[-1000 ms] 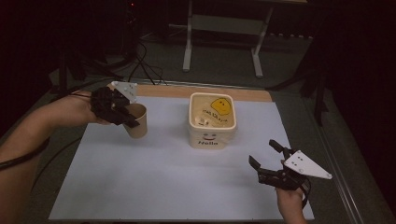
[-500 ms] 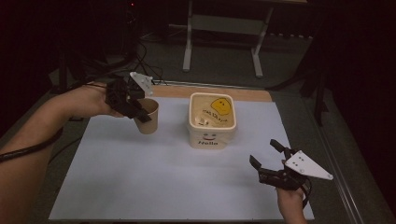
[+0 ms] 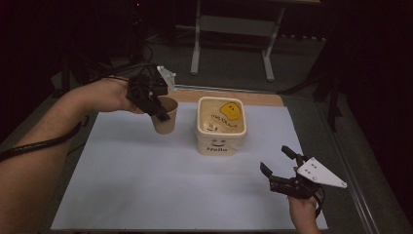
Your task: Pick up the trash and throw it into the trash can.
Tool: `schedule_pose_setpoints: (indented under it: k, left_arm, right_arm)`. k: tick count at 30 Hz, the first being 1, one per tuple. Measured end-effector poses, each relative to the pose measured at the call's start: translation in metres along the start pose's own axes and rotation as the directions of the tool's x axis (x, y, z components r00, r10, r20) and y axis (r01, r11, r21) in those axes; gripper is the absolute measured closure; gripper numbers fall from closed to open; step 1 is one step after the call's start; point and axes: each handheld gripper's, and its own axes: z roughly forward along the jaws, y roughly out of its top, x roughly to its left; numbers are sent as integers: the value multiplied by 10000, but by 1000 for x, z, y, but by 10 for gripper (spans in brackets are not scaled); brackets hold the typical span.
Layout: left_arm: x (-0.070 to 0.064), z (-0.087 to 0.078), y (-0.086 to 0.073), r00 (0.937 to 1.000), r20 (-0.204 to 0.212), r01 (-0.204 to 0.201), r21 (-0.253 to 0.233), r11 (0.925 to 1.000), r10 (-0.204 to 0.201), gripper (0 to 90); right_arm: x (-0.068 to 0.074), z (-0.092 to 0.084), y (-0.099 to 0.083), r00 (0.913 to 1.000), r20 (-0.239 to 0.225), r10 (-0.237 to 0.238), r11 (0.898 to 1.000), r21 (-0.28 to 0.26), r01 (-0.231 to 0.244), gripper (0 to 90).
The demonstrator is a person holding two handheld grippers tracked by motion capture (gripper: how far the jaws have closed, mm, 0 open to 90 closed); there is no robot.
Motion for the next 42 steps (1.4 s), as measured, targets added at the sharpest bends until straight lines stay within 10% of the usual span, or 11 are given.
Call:
schedule_pose_setpoints:
  k: [42]
  left_arm:
    - [26, 23, 104, 9965, 23, -837, -209, 9963, 838, 877]
  right_arm:
    - [-1, -1, 0, 9999, -121, 51, 10000, 20, -50, 126]
